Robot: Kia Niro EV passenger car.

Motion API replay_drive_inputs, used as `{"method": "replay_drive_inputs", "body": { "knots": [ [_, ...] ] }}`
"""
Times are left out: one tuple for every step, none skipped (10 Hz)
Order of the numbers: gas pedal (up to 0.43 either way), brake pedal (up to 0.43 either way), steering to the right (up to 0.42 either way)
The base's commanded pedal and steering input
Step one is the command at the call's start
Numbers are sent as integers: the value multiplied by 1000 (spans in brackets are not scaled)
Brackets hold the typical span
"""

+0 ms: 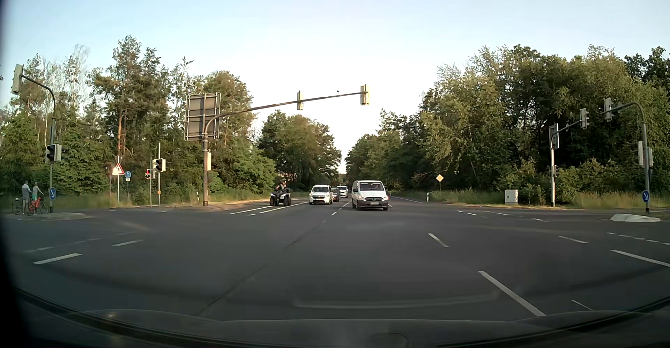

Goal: Follow the waypoints while adhering to traffic rules and regulations

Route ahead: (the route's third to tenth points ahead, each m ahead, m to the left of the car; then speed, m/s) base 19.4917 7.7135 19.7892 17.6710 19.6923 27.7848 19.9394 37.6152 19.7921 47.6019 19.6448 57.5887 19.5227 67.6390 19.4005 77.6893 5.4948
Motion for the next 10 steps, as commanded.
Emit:
{"method": "replay_drive_inputs", "body": {
  "knots": [
    [287, 18, -110],
    [280, 24, -121],
    [268, 24, -131],
    [260, 24, -138],
    [260, 24, -143],
    [248, 24, -153],
    [240, 24, -161],
    [228, 18, -169],
    [228, 24, -175],
    [220, 24, -183]
  ]
}}
